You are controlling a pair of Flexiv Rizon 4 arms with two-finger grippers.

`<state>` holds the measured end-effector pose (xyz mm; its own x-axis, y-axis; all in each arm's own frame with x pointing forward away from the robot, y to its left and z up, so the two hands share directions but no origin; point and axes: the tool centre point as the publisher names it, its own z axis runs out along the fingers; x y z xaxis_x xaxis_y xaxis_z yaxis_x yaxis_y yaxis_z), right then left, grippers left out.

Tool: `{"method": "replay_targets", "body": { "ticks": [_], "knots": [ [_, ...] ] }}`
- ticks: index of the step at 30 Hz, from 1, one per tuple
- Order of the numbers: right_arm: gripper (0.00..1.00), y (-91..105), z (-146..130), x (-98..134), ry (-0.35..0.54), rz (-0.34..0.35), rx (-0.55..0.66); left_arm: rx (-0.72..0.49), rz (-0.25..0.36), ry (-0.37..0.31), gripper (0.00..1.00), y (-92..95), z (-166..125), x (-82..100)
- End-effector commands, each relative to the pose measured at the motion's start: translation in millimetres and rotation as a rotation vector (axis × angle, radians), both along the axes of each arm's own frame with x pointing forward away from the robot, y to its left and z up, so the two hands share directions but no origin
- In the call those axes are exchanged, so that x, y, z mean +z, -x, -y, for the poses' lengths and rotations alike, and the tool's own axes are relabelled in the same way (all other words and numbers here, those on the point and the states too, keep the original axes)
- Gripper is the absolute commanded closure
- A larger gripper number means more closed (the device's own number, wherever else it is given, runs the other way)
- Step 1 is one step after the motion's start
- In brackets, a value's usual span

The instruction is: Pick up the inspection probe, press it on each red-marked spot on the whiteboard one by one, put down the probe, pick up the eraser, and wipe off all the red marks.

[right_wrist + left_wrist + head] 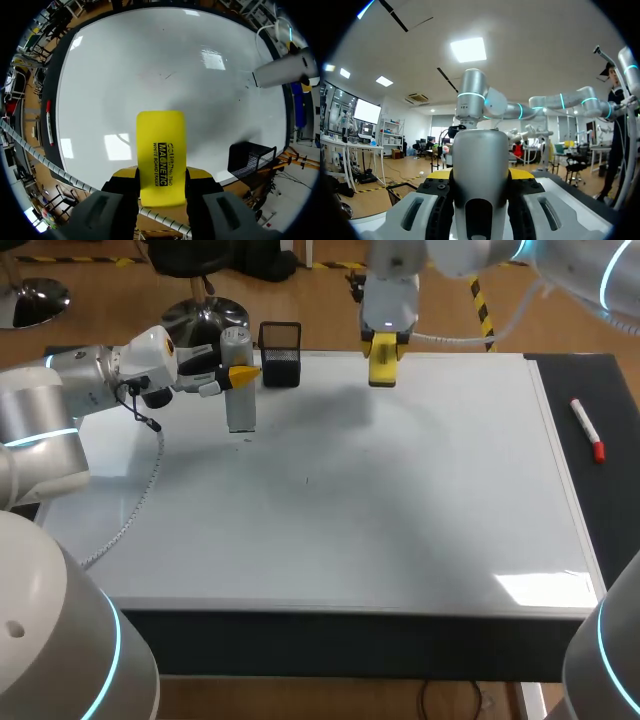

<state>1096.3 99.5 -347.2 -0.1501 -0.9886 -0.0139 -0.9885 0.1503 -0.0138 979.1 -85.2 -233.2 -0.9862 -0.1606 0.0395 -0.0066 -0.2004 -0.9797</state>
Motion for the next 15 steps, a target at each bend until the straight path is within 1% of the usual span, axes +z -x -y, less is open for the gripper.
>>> {"method": "replay_targets", "body": {
  "ticks": [1, 10, 15],
  "knots": [
    [1.0, -7.1, 3.6, -5.8, -0.01, -0.001, 0.007, 0.001, 0.002, 0.001, 1.0, 0.0, 0.5, 0.5],
    [1.0, -30.1, -2.9, -21.3, -0.045, -0.006, 0.043, 0.001, 0.002, 0.001, 1.0, 0.0, 0.5, 0.5],
    [1.0, -46.0, -7.7, -28.9, -0.052, -0.012, 0.068, 0.001, 0.002, 0.001, 1.0, 0.0, 0.5, 0.5]
  ]
}}
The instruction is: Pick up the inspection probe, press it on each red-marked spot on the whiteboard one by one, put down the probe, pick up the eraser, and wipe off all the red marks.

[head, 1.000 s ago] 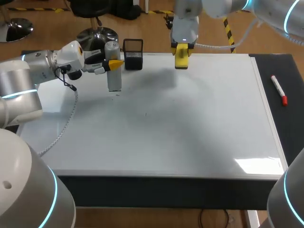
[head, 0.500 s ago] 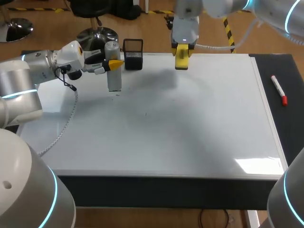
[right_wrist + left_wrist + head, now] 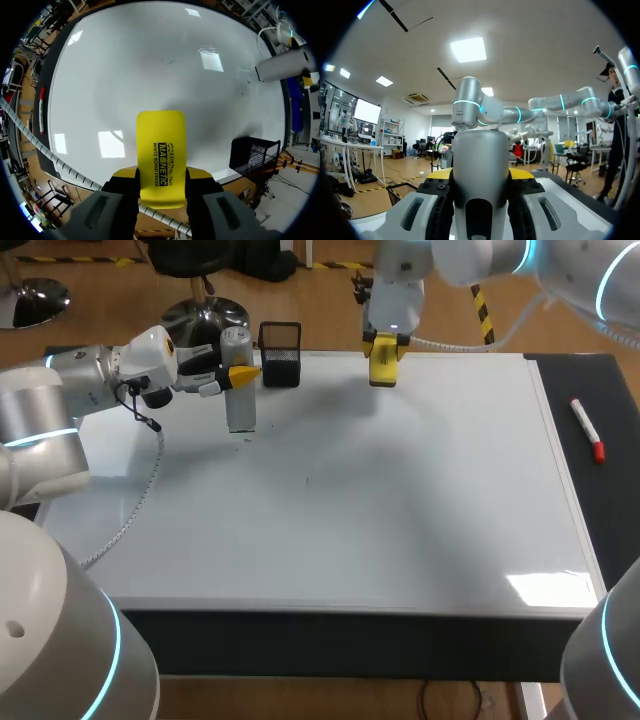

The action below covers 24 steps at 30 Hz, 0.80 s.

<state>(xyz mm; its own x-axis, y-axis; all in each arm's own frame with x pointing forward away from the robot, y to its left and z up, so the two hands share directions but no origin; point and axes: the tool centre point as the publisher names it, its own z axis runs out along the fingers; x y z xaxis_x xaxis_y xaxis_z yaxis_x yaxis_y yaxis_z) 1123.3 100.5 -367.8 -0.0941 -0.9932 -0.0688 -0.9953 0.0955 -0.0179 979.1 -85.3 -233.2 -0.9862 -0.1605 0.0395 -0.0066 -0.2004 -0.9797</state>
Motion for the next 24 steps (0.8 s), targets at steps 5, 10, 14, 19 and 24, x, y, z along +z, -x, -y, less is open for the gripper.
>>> {"method": "replay_targets", "body": {
  "ticks": [5, 10, 14, 19, 24],
  "knots": [
    [1.0, -33.5, -14.8, -13.4, -0.006, -0.025, 0.044, 0.001, 0.002, 0.001, 1.0, 0.0, 0.4, 0.5],
    [1.0, -40.4, -24.8, -18.4, -0.014, -0.03, 0.064, 0.001, 0.002, 0.001, 1.0, 0.0, 0.4, 0.5],
    [1.0, -42.3, -29.0, -21.4, -0.017, -0.035, 0.071, 0.001, 0.002, 0.001, 1.0, 0.0, 0.4, 0.5],
    [1.0, -44.2, -31.7, -31.1, -0.015, -0.056, 0.078, 0.001, 0.002, 0.001, 1.0, 0.0, 0.4, 0.5],
    [1.0, -47.1, -33.5, -36.6, -0.017, -0.067, 0.081, 0.001, 0.002, 0.001, 1.0, 0.0, 0.4, 0.5]
  ]
}}
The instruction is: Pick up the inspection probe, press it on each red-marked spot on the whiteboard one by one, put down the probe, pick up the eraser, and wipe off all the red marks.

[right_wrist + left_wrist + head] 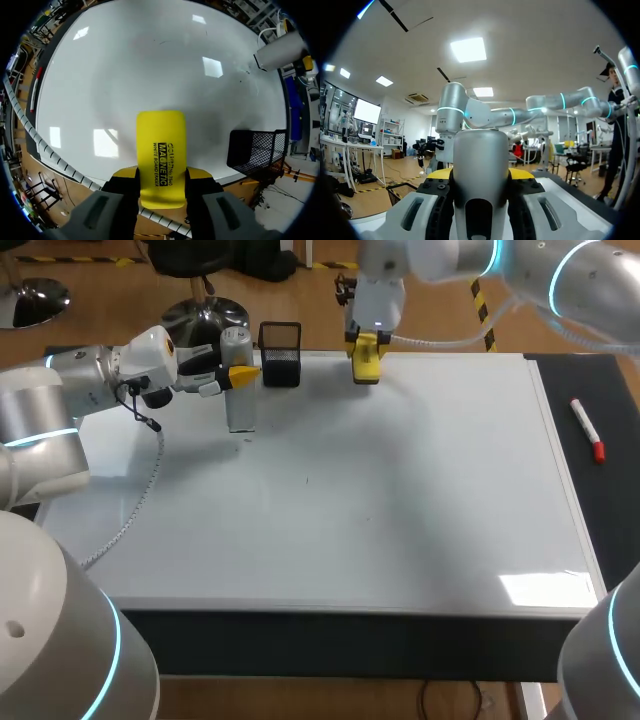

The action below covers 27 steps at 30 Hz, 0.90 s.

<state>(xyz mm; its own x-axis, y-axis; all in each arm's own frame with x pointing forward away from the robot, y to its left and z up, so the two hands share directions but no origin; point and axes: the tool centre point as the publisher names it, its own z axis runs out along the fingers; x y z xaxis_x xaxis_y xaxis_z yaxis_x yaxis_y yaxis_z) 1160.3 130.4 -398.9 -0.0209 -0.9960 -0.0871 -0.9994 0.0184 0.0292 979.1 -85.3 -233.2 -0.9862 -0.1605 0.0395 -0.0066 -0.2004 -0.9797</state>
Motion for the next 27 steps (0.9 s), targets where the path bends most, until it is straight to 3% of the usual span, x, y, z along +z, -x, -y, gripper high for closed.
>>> {"method": "replay_targets", "body": {
  "ticks": [1, 27],
  "knots": [
    [1.0, -10.5, -4.3, -6.1, 0.004, -0.023, 0.005, 0.001, 0.002, 0.001, 1.0, 0.0, 0.5, 0.5],
    [1.0, -15.5, -17.5, -31.1, 0.007, -0.08, 0.018, 0.001, 0.002, 0.001, 1.0, 0.0, 0.5, 0.5]
  ]
}}
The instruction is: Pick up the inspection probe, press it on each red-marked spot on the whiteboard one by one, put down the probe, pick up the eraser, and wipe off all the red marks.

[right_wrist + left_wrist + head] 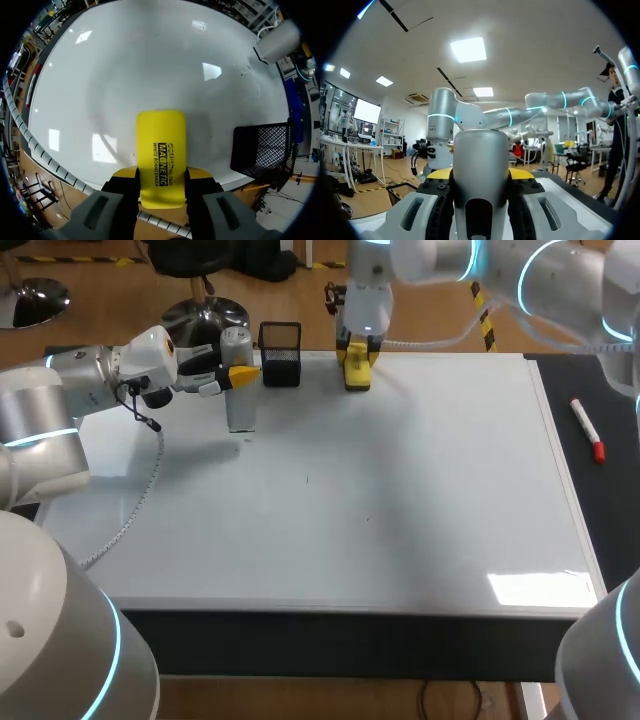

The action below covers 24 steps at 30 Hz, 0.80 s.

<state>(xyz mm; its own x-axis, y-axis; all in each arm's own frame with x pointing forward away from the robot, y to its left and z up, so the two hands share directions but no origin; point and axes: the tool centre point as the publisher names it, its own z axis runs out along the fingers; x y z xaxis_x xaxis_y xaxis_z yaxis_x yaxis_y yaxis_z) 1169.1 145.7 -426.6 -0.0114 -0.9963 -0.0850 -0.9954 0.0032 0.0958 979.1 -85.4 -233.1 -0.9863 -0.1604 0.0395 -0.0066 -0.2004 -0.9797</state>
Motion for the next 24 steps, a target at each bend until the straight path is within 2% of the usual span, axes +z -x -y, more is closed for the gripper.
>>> {"method": "replay_targets", "body": {
  "ticks": [1, 7, 8, 10, 11, 12, 13, 14, 24],
  "knots": [
    [1.0, -6.6, -2.4, -3.8, 0.006, -0.014, 0.003, 0.001, 0.002, 0.001, 1.0, 0.0, 0.4, 0.5],
    [1.0, -5.9, -3.3, -3.4, 0.025, -0.018, 0.009, 0.001, 0.002, 0.001, 1.0, 0.0, 0.4, 0.5],
    [0.97, -5.6, -3.6, -2.9, 0.026, -0.019, 0.011, 0.001, 0.002, 0.001, 1.0, 0.0, 0.4, 0.5],
    [0.84, -5.2, -3.8, -2.3, 0.028, -0.018, 0.011, 0.001, 0.002, 0.001, 1.0, 0.0, 0.4, 0.5],
    [0.72, -5.0, -3.8, -2.1, 0.029, -0.019, 0.011, 0.001, 0.002, 0.001, 1.0, 0.0, 0.4, 0.5],
    [0.65, -4.6, -3.7, -1.8, 0.03, -0.018, 0.011, 0.001, 0.002, 0.001, 1.0, 0.0, 0.4, 0.5],
    [0.47, -4.2, -3.4, -1.5, 0.031, -0.018, 0.01, 0.001, 0.002, 0.001, 1.0, 0.0, 0.4, 0.5],
    [0.0, -3.7, -3.1, -1.1, 0.033, -0.018, 0.01, 0.001, 0.002, 0.001, 1.0, 0.0, 0.4, 0.5],
    [0.0, -1.9, 4.8, 8.0, 0.042, 0.008, -0.019, 0.001, 0.002, 0.001, 1.0, 0.0, 0.4, 0.5]
  ]
}}
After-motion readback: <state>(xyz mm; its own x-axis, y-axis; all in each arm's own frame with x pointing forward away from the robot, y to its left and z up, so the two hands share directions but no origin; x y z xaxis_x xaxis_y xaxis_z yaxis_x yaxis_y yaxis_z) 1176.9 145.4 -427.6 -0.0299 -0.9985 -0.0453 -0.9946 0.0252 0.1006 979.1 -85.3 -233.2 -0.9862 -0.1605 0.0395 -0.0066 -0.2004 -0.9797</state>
